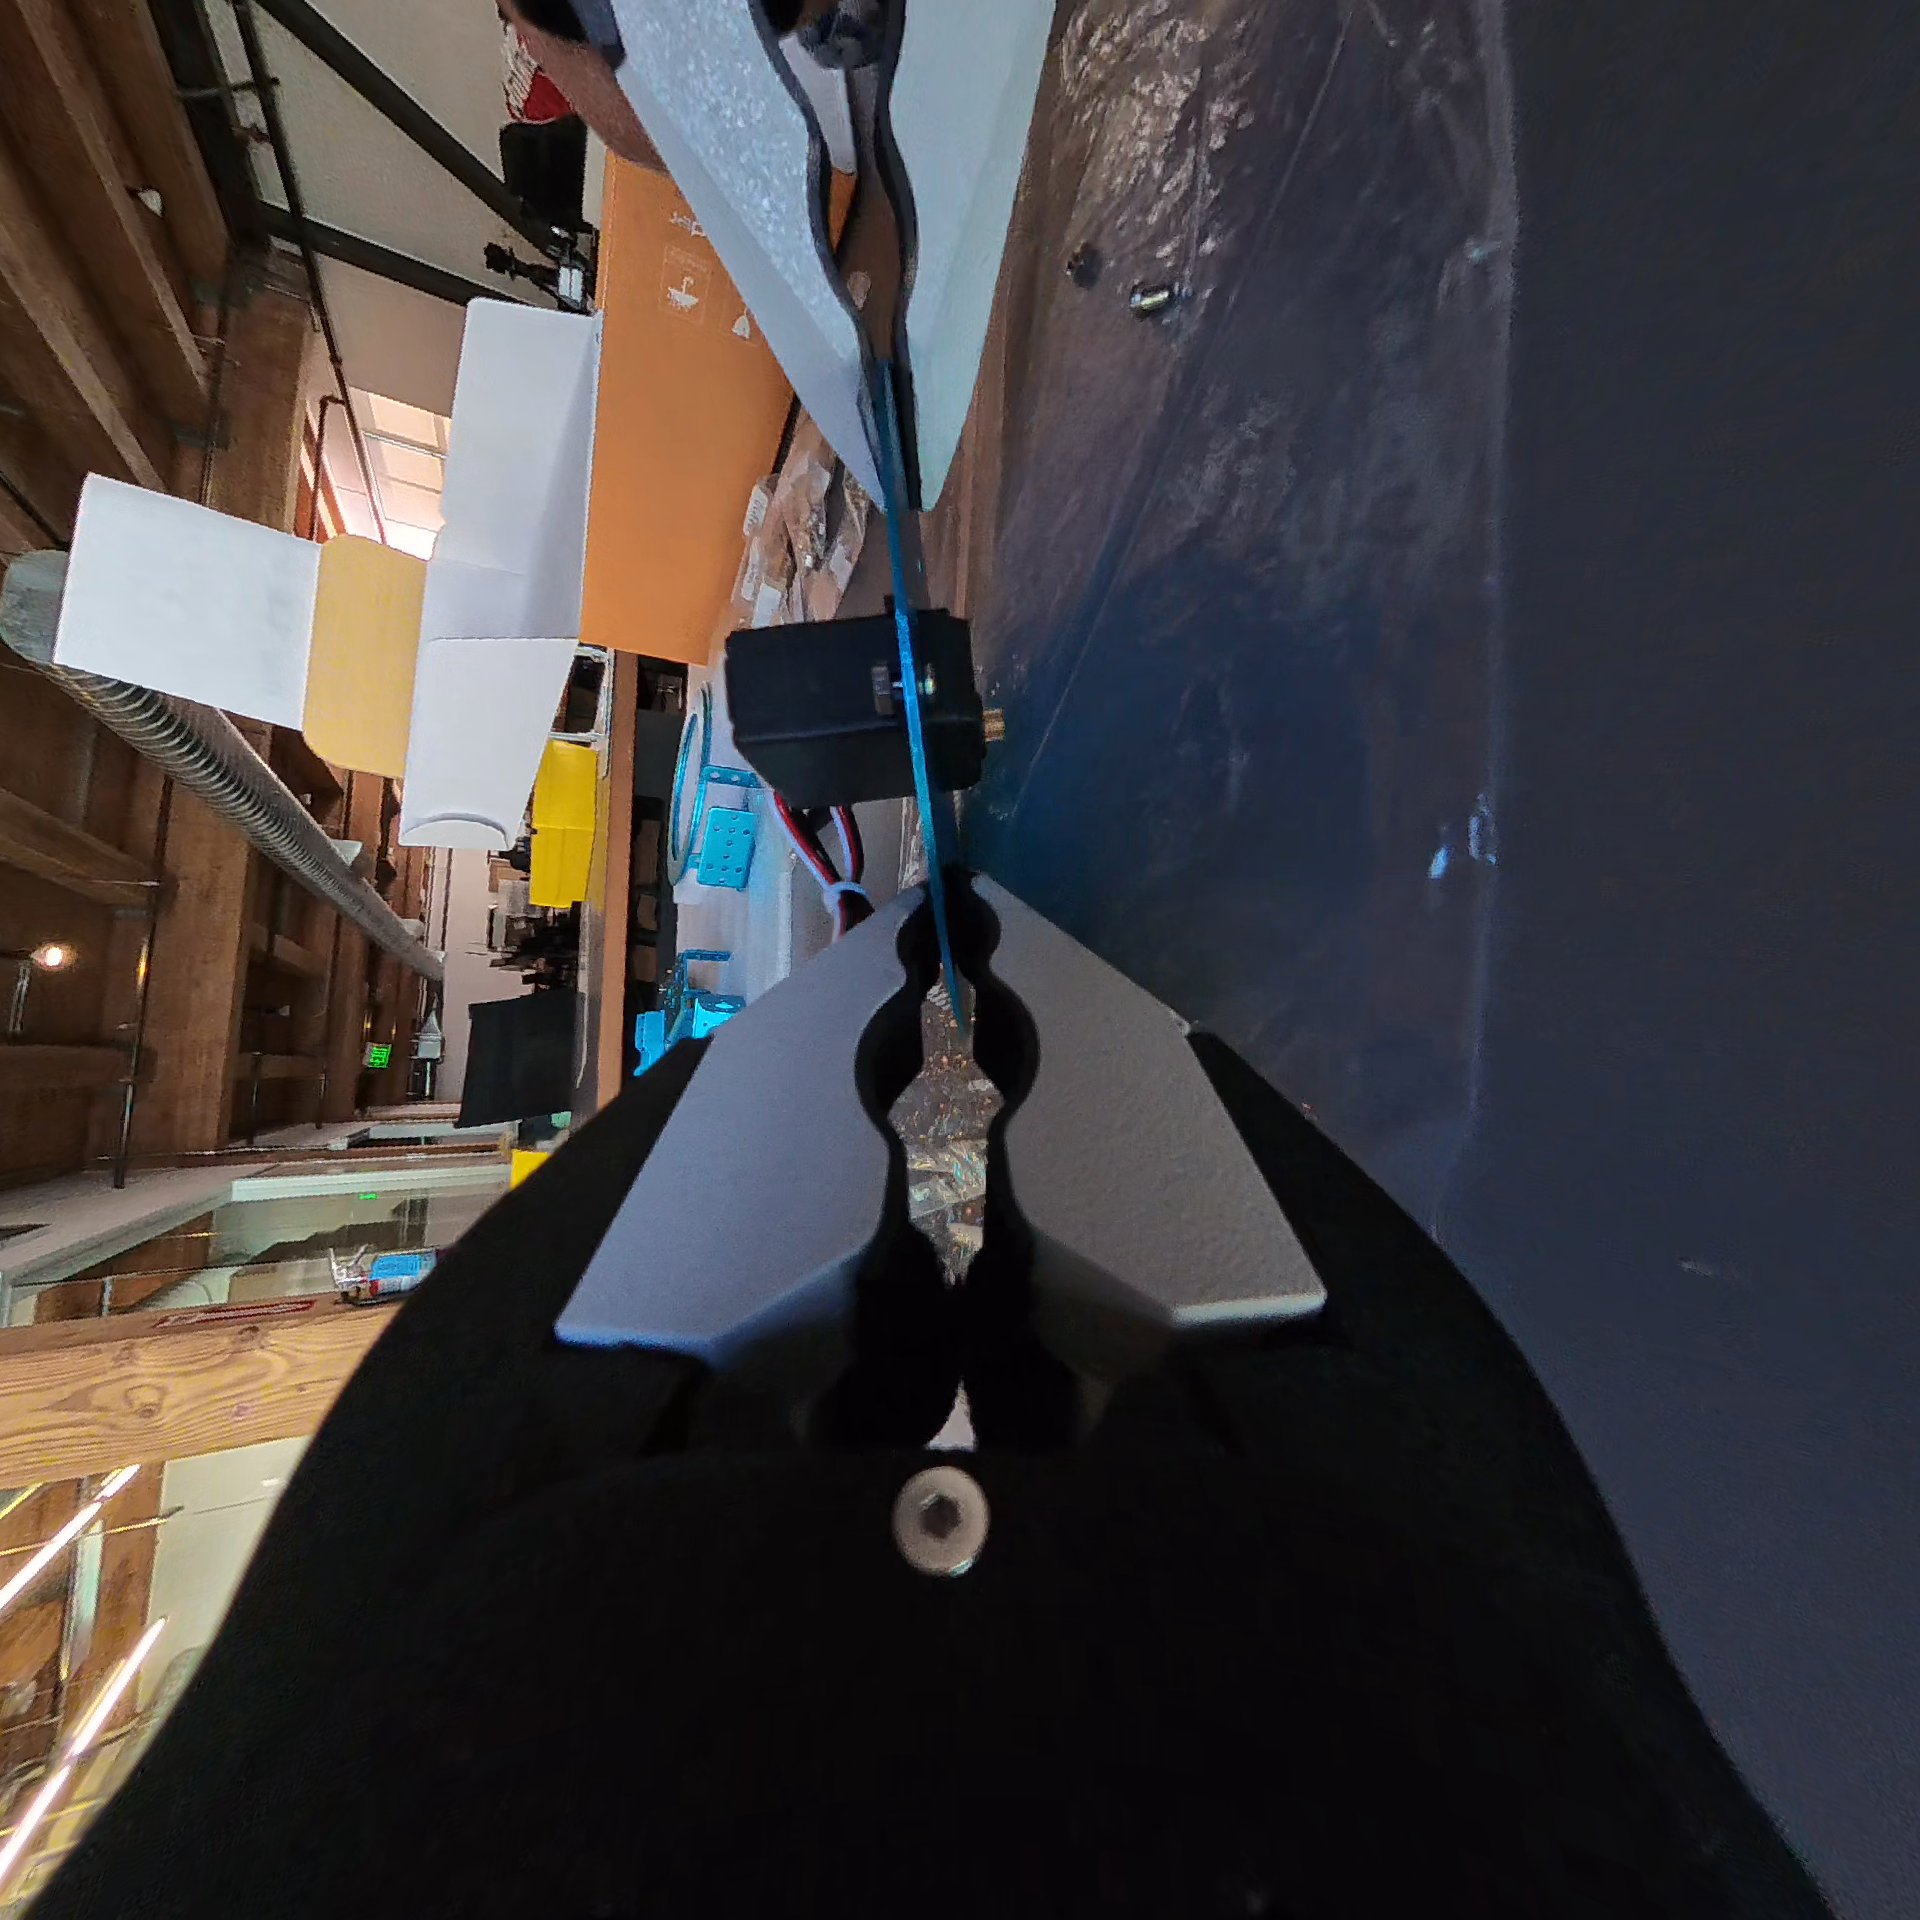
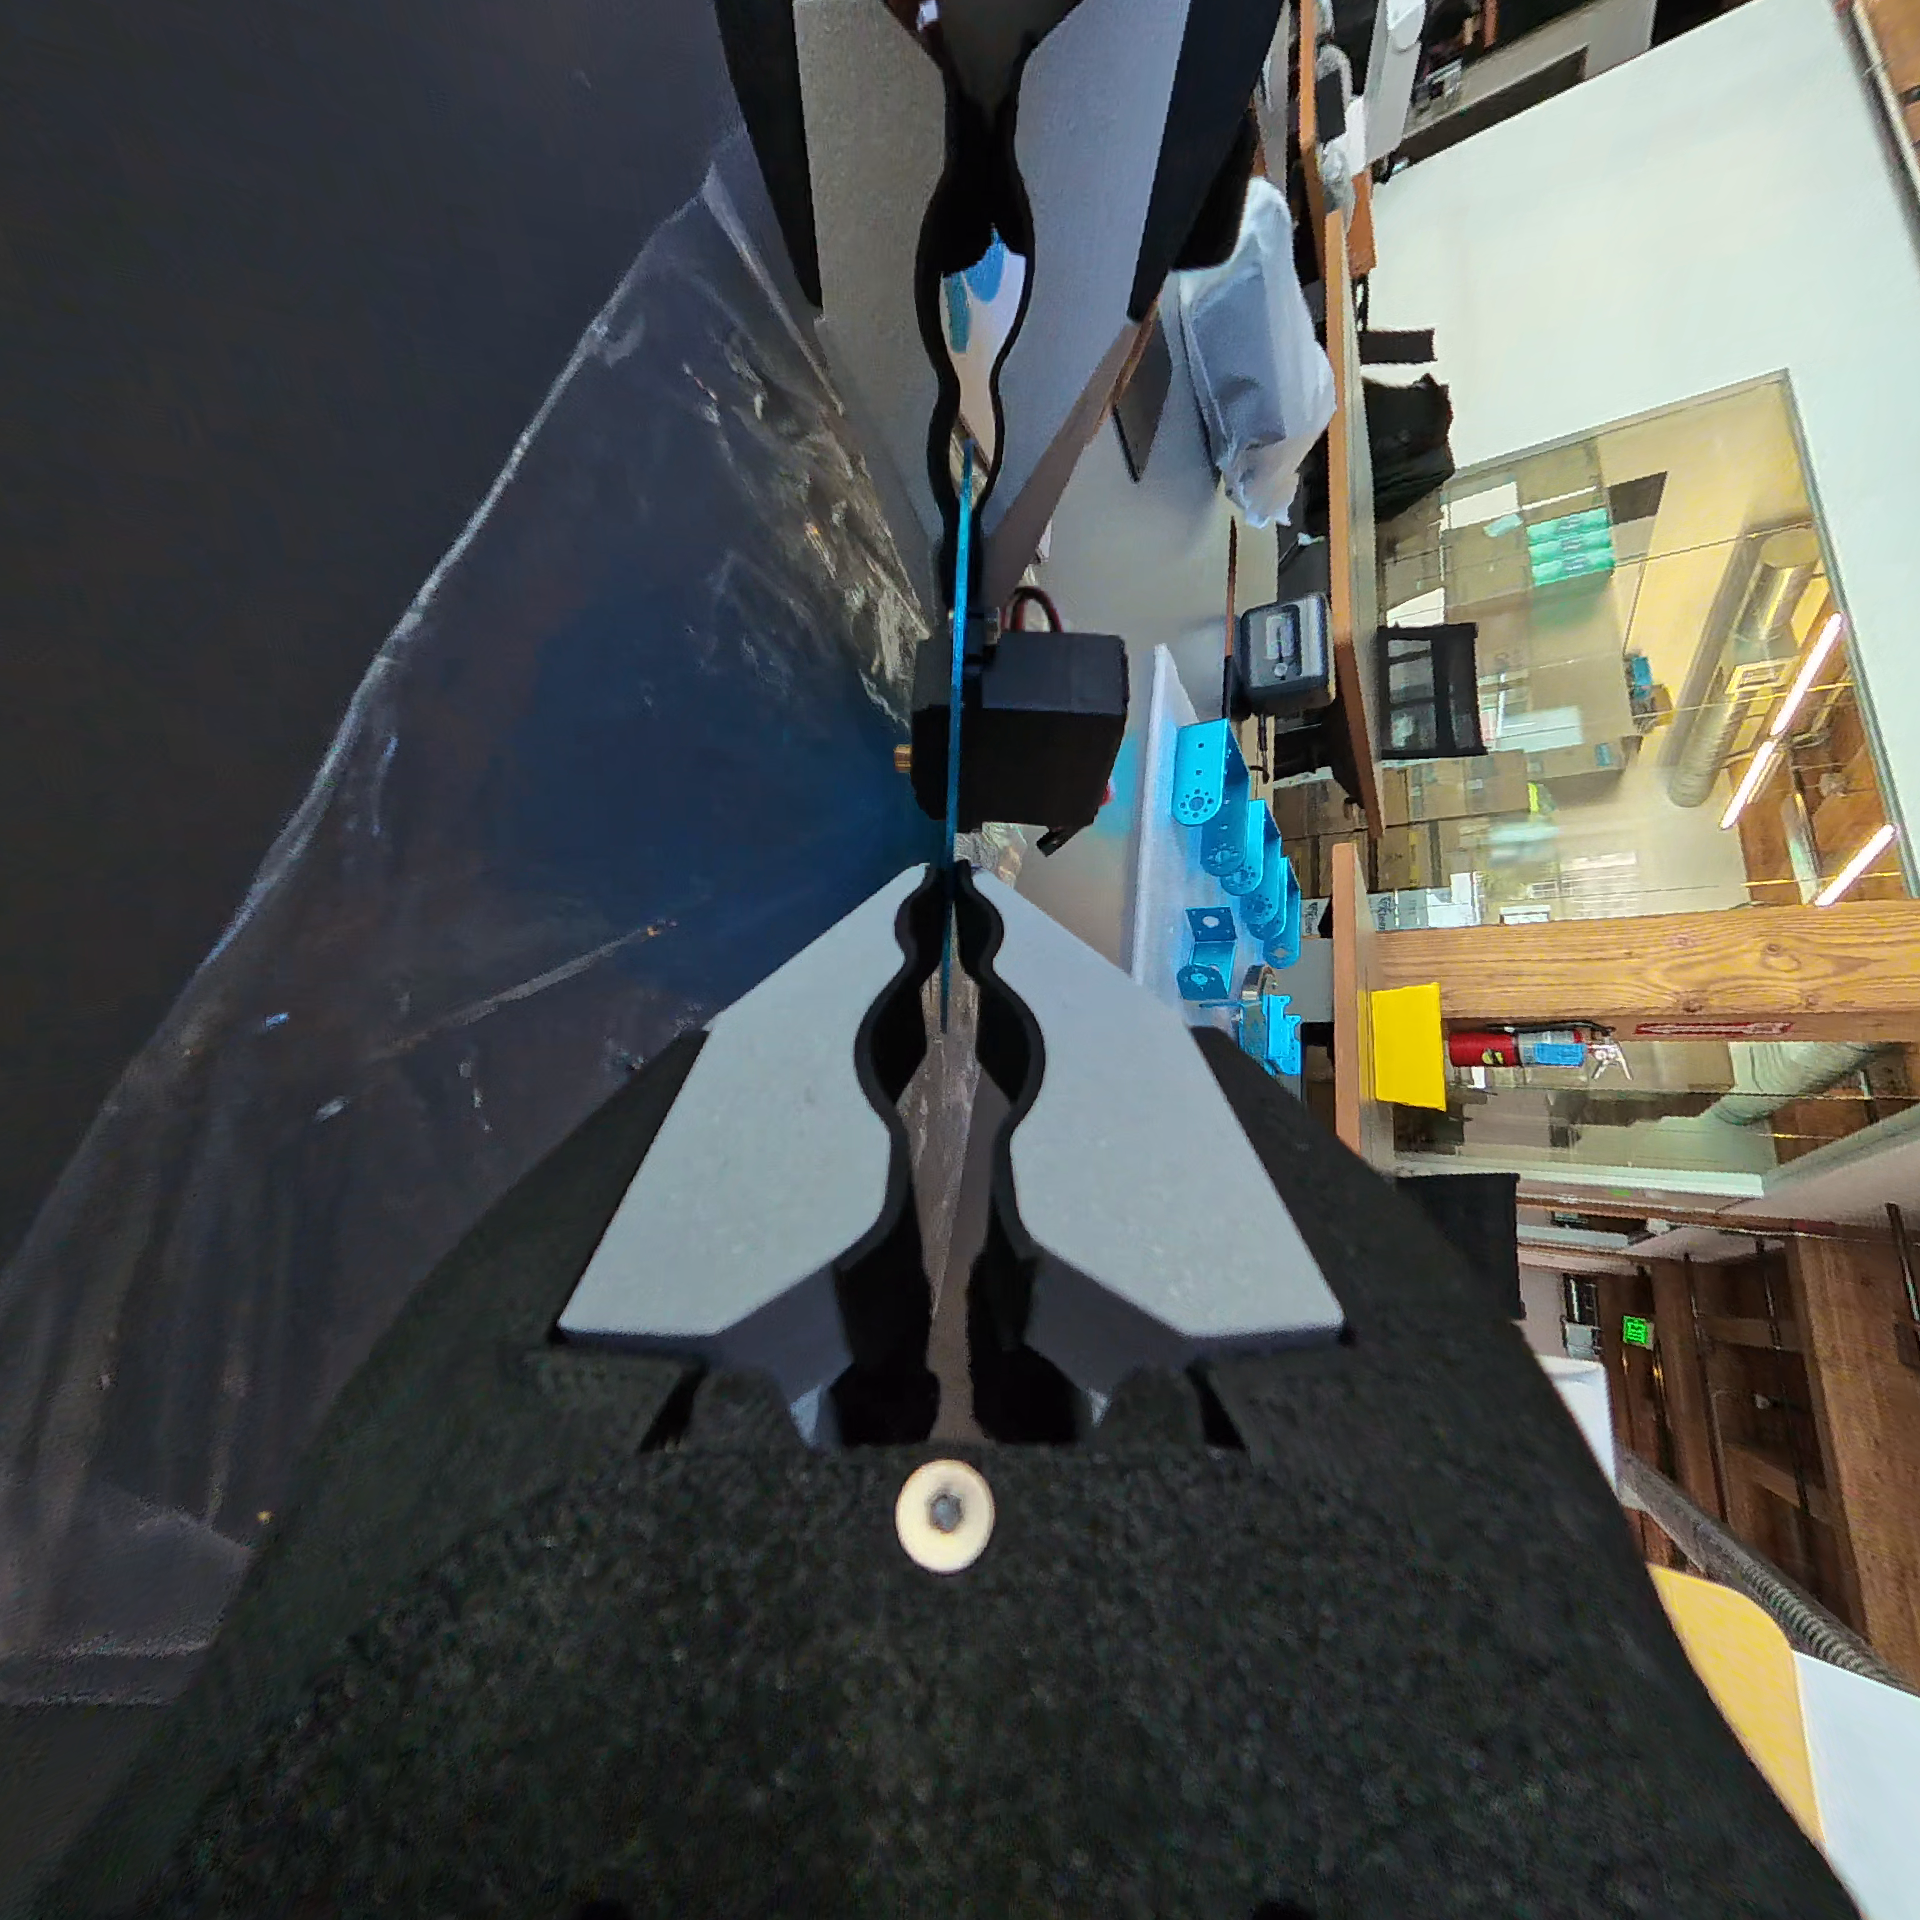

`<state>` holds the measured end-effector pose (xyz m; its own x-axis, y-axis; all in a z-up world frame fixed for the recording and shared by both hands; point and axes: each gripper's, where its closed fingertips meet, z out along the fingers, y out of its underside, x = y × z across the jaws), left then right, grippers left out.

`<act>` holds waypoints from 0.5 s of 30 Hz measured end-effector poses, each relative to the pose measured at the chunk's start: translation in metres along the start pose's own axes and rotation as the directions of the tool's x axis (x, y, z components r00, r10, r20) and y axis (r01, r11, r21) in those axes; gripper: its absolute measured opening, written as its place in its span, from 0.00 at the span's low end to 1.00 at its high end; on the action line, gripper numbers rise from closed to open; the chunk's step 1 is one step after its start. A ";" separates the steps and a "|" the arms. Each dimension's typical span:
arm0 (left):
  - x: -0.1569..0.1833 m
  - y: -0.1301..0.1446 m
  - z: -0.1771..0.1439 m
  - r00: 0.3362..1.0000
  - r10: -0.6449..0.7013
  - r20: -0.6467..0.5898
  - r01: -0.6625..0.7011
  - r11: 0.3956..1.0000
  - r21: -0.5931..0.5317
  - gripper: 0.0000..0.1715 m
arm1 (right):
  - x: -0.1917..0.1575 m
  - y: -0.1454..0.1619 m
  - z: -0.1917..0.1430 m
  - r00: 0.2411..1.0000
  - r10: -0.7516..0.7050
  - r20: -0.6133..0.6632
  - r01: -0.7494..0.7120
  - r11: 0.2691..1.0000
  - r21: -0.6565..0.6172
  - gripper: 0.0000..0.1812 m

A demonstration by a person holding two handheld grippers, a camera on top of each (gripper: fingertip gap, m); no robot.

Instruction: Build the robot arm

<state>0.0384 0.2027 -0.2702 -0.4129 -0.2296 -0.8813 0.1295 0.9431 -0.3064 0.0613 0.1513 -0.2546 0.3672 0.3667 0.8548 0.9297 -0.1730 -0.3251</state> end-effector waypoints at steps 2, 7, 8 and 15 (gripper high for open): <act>0.002 -0.001 -0.003 1.000 -0.020 -0.006 0.020 1.000 0.011 0.00 | -0.004 -0.002 0.001 1.000 0.030 -0.001 -0.030 0.999 0.019 0.01; -0.003 -0.005 -0.009 0.990 -0.142 -0.012 0.142 0.989 0.027 0.00 | 0.000 -0.002 0.001 0.994 0.102 -0.034 -0.101 0.994 0.038 0.00; -0.006 -0.004 -0.010 0.980 -0.197 -0.022 0.198 0.980 0.036 0.01 | 0.004 0.001 0.003 0.985 0.170 -0.037 -0.169 0.985 0.040 0.00; -0.025 -0.002 -0.020 0.804 -0.571 -0.165 0.592 0.797 0.124 0.00 | 0.022 0.019 -0.039 0.701 0.655 0.283 -0.681 0.732 -0.004 0.14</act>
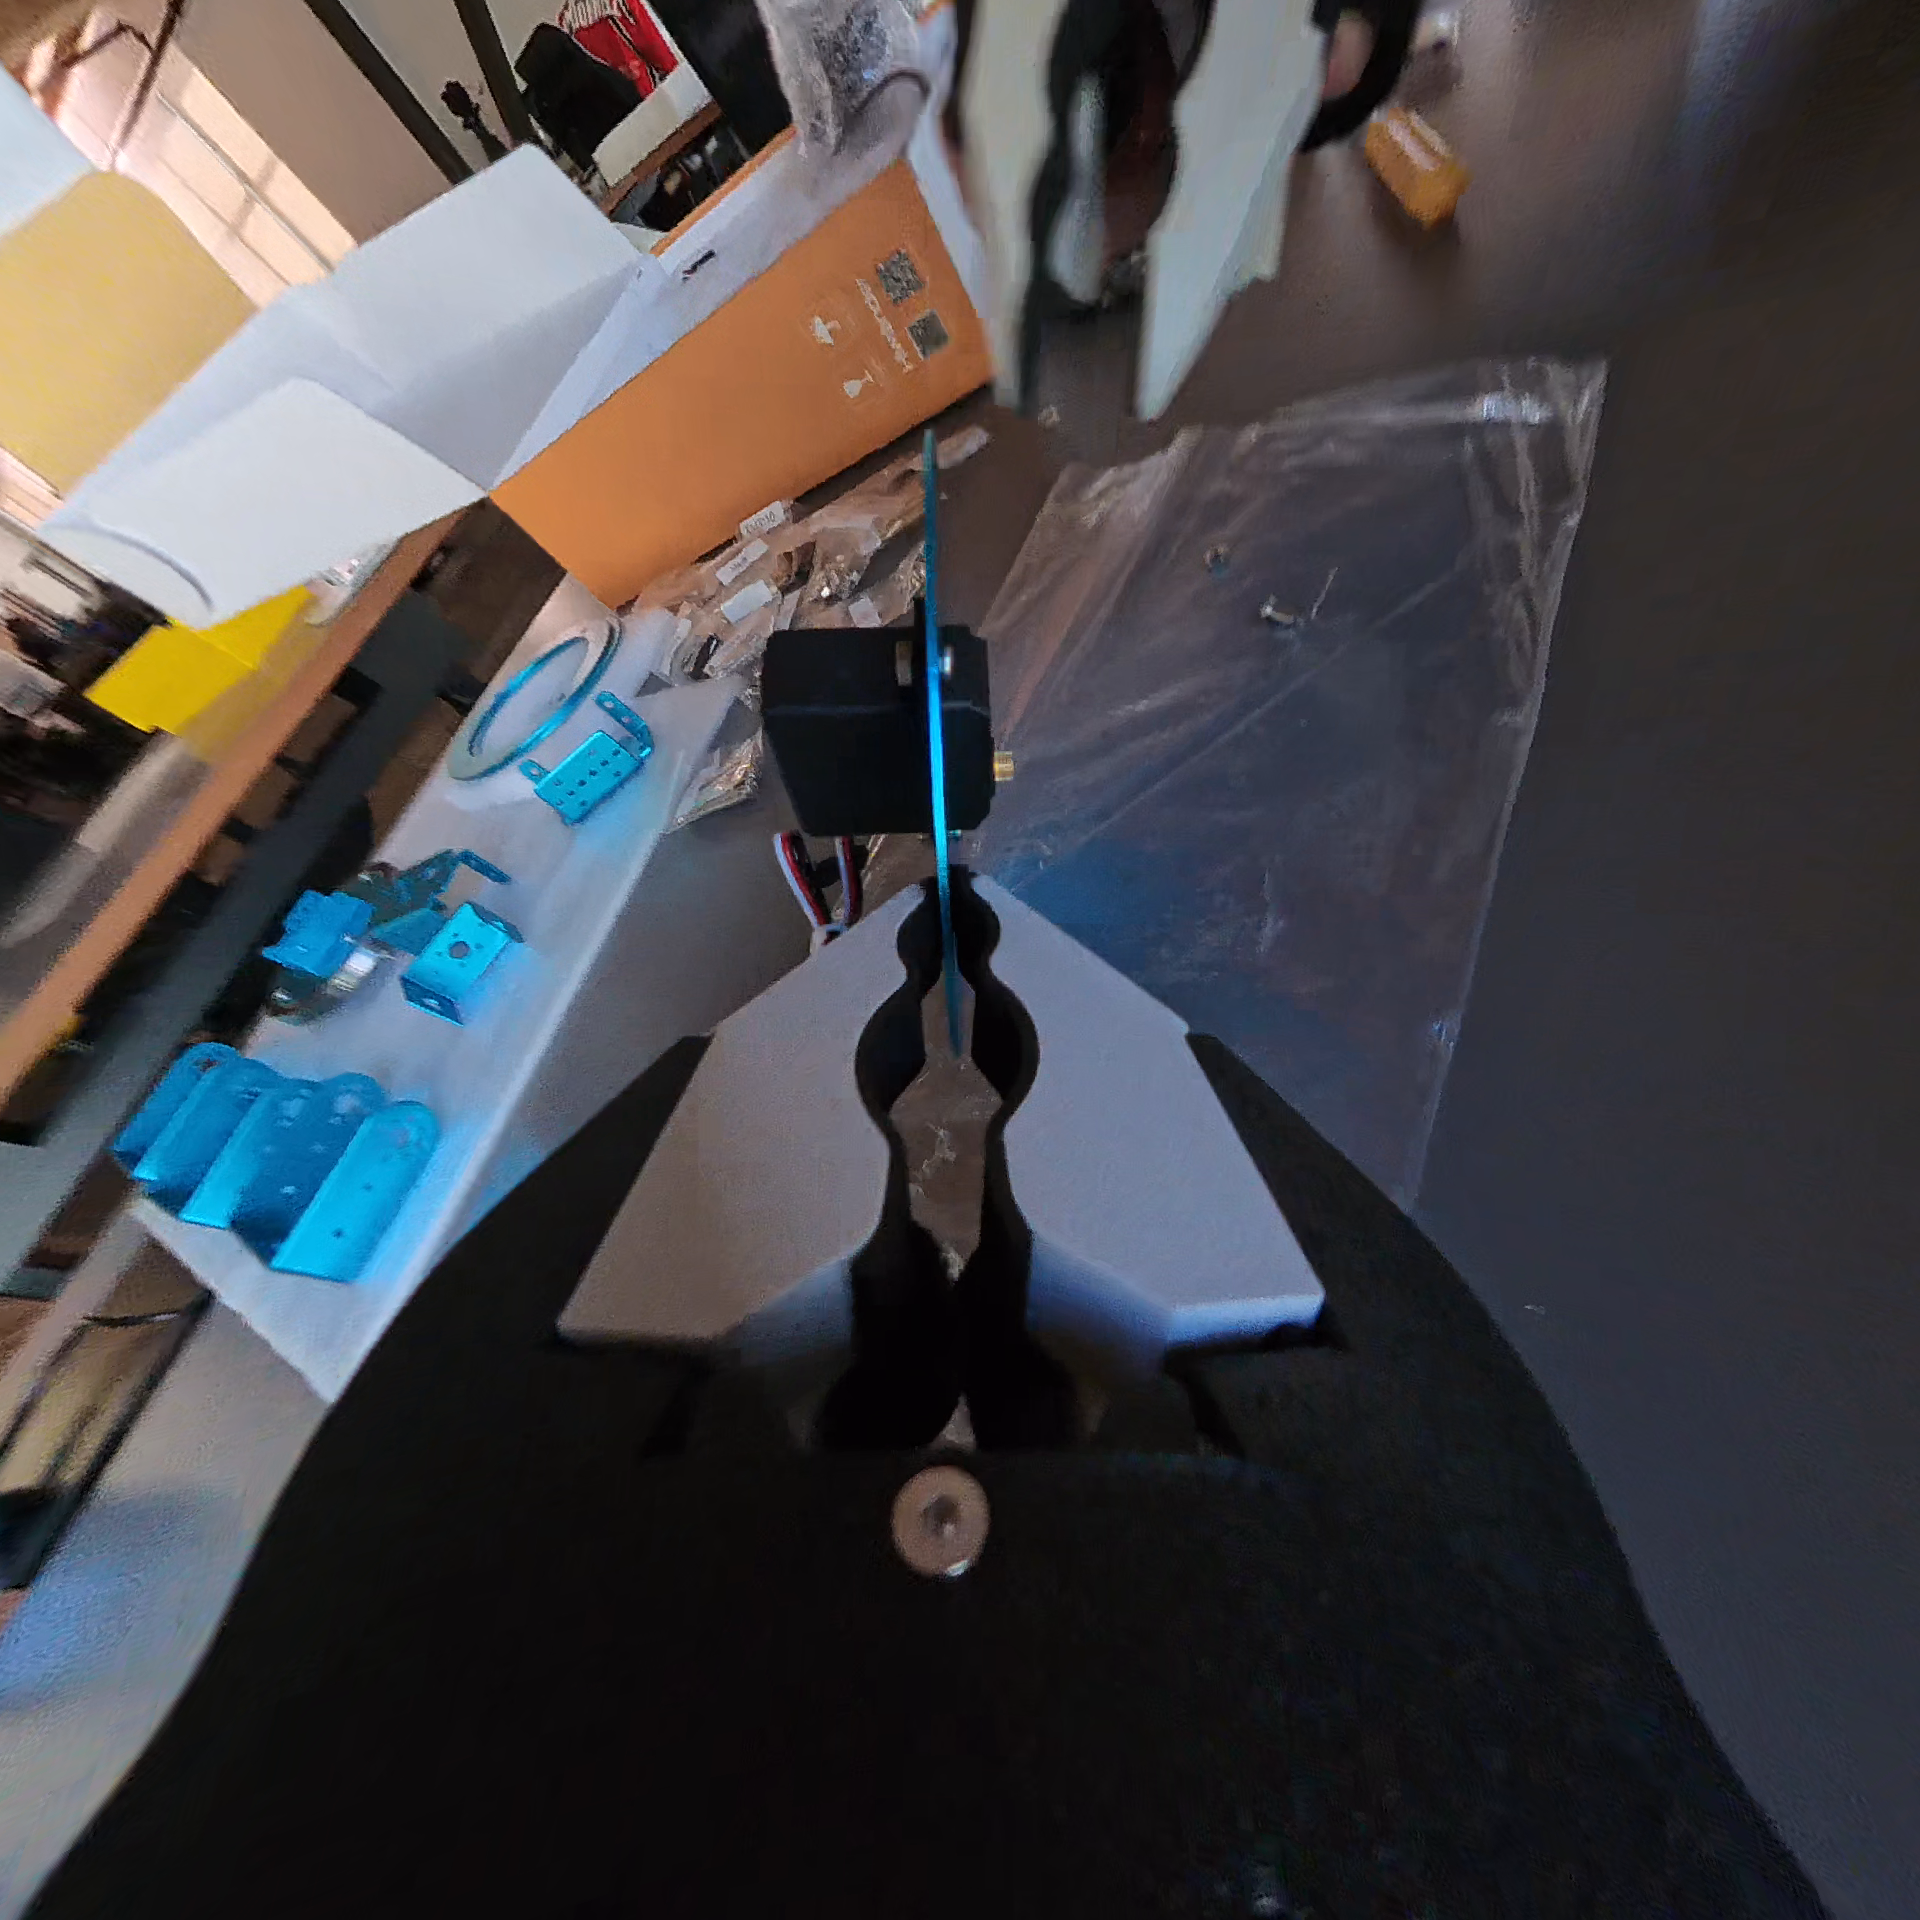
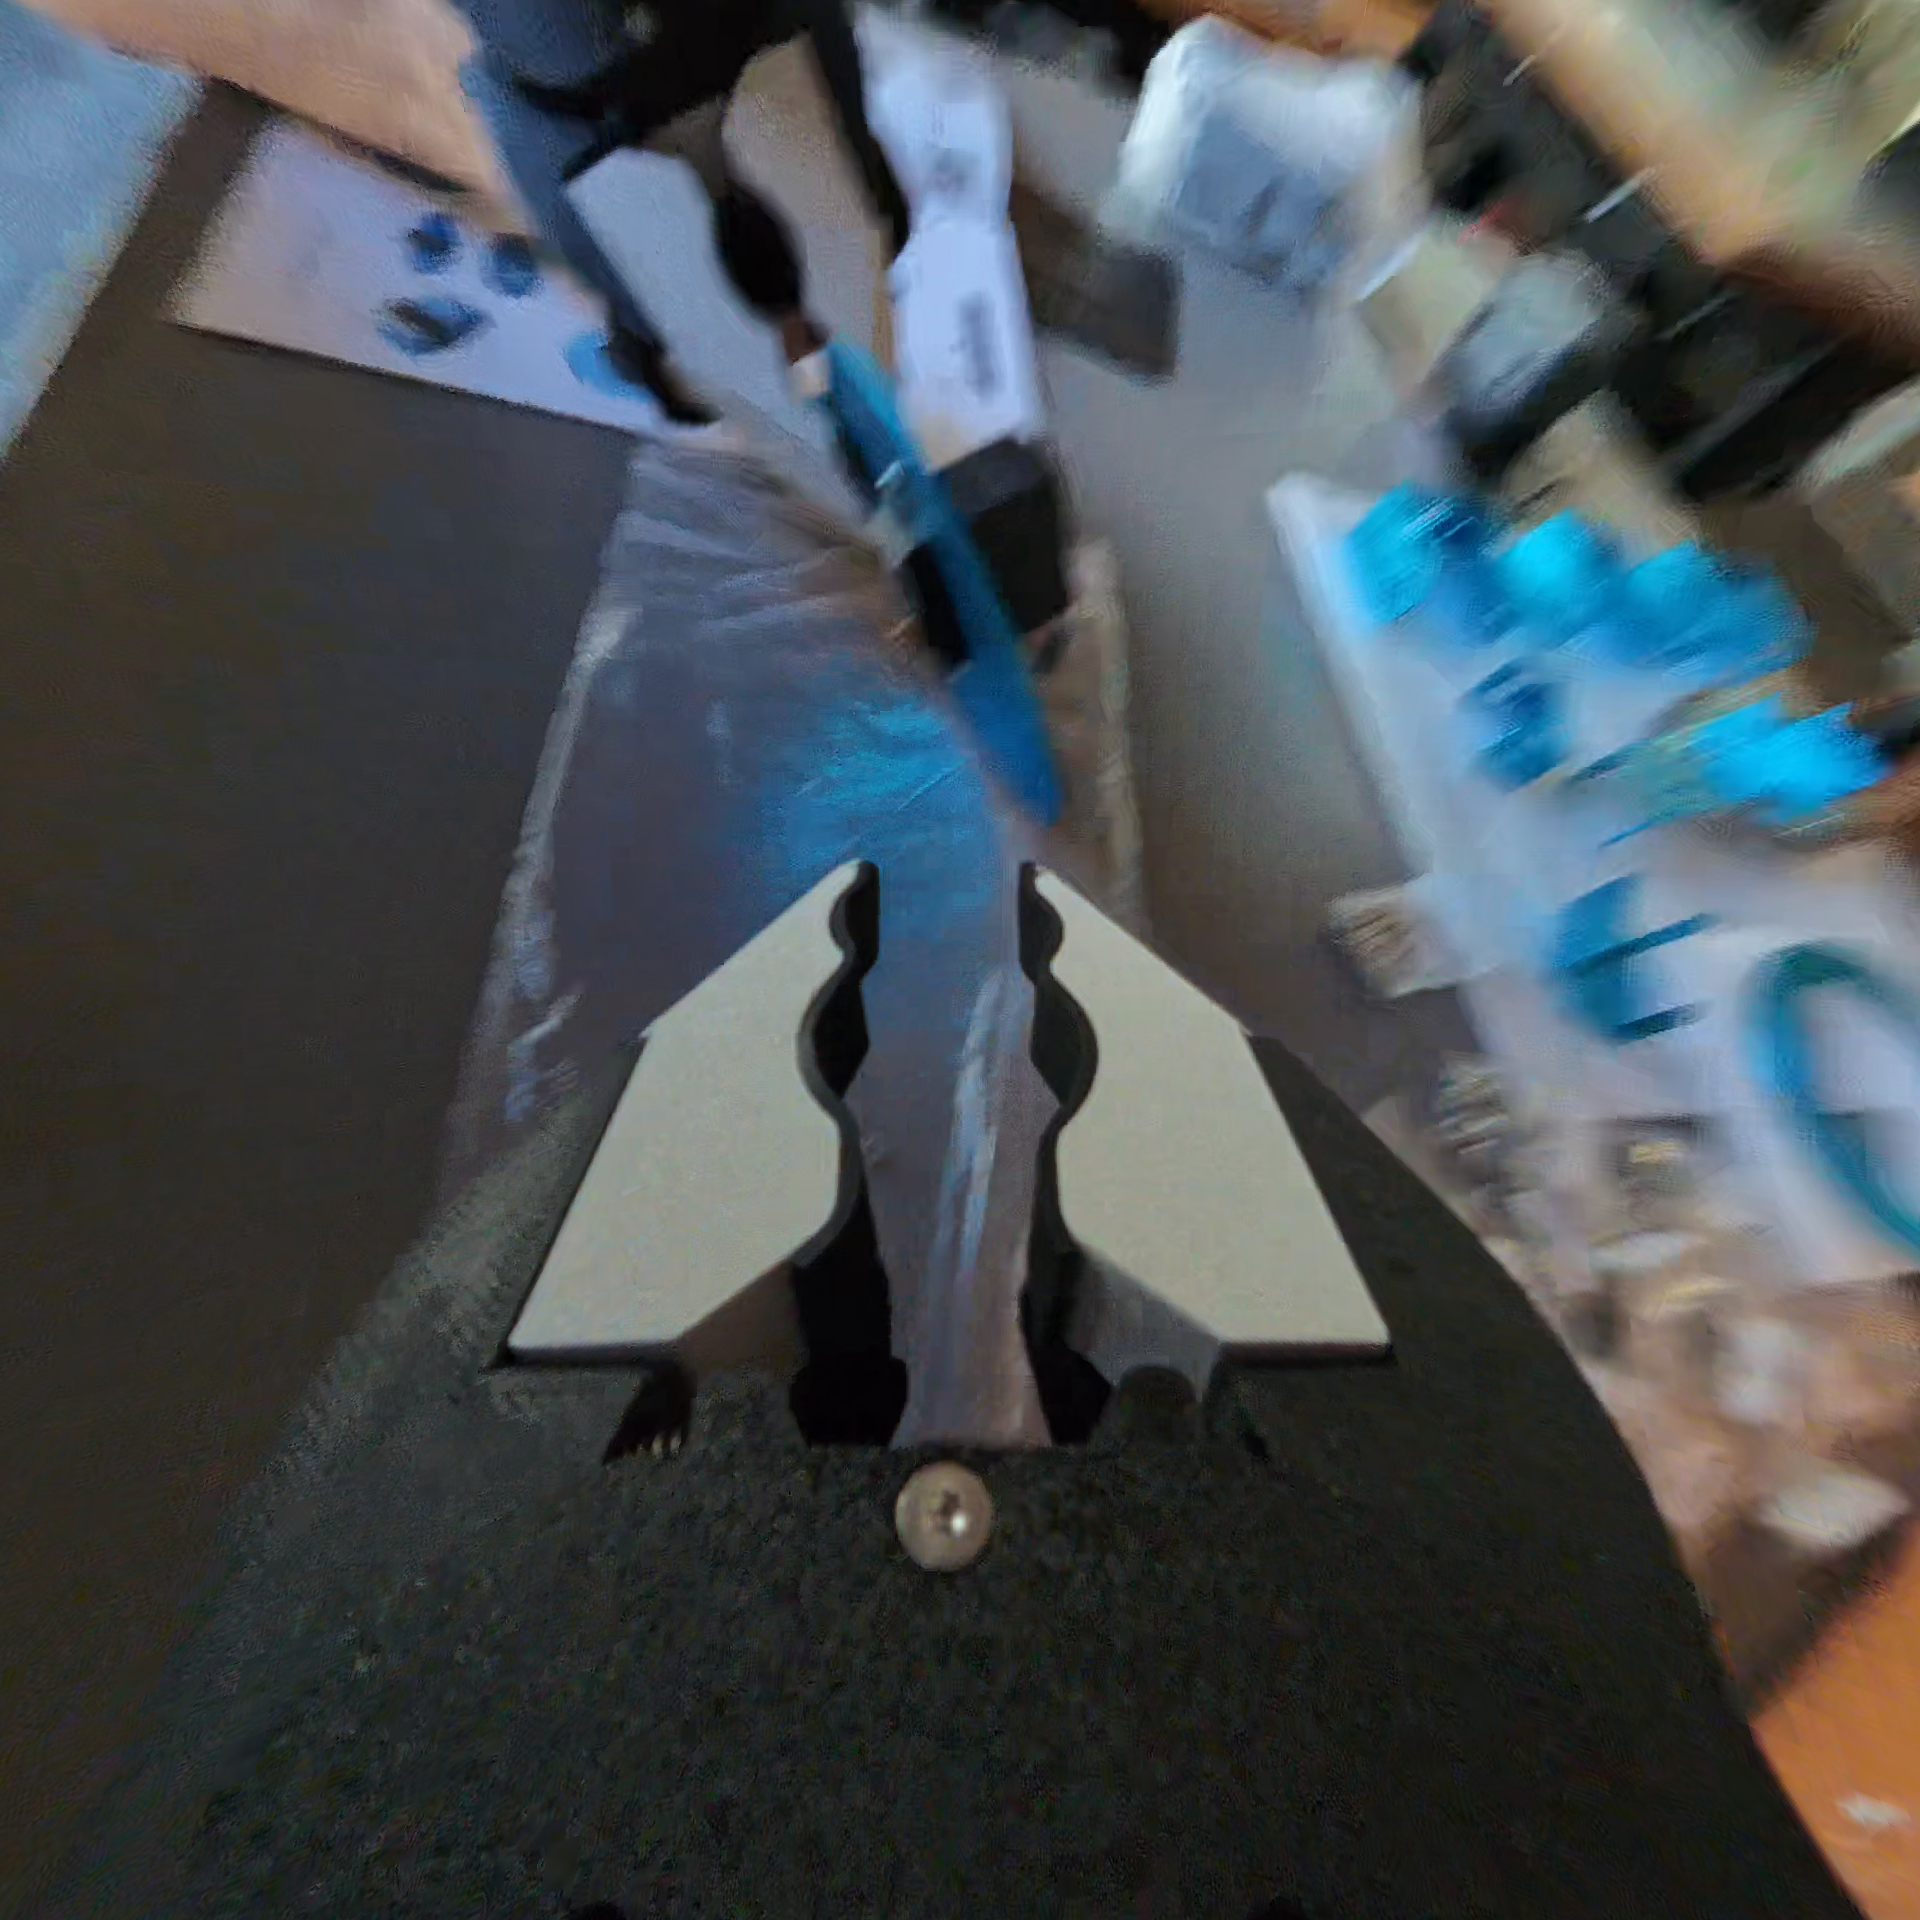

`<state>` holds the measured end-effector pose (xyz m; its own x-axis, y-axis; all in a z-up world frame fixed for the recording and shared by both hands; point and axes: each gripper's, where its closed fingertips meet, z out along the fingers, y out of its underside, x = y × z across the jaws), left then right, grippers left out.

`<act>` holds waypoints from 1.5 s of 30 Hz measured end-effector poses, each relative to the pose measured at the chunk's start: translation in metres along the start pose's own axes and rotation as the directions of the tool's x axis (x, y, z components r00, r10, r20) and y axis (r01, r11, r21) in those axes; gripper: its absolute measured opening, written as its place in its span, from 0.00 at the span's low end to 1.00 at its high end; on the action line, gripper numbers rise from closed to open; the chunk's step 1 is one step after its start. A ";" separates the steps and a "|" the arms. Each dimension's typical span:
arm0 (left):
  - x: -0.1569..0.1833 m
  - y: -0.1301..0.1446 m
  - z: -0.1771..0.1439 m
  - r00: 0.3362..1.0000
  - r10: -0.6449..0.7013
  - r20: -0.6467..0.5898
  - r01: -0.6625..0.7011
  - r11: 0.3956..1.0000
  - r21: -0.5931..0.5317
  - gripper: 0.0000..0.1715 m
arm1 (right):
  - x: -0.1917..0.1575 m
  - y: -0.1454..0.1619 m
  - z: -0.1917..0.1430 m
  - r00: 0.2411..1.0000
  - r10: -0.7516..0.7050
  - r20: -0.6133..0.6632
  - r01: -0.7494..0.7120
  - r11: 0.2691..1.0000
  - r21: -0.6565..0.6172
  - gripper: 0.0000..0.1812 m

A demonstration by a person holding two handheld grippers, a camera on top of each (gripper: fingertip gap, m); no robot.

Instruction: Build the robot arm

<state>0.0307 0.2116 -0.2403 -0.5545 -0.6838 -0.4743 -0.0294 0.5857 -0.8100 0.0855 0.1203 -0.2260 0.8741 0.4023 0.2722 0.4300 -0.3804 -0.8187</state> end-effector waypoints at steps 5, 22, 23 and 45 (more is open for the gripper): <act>-0.008 -0.017 -0.013 0.960 -0.254 -0.117 0.265 0.959 0.095 0.00 | -0.044 0.046 0.001 0.928 0.165 0.335 -0.103 0.975 -0.195 0.12; 0.006 -0.006 -0.010 0.783 -0.527 -0.330 0.546 0.837 -0.041 0.00 | -0.044 0.057 0.028 0.938 -0.033 0.346 0.102 0.978 -0.185 0.00; 0.005 -0.006 -0.009 0.779 -0.533 -0.331 0.552 0.833 -0.042 0.00 | -0.044 0.057 0.028 0.940 -0.044 0.338 0.112 0.976 -0.184 0.00; 0.003 -0.004 -0.009 0.765 -0.549 -0.338 0.570 0.821 -0.043 0.00 | -0.058 0.057 0.017 0.915 -0.043 0.402 0.099 0.988 -0.119 0.06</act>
<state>0.0220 0.2109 -0.2355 -0.6893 -0.6968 0.1985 -0.3759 0.1098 -0.9201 0.0552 0.0894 -0.2975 0.6903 0.7190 0.0810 0.5379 -0.4351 -0.7221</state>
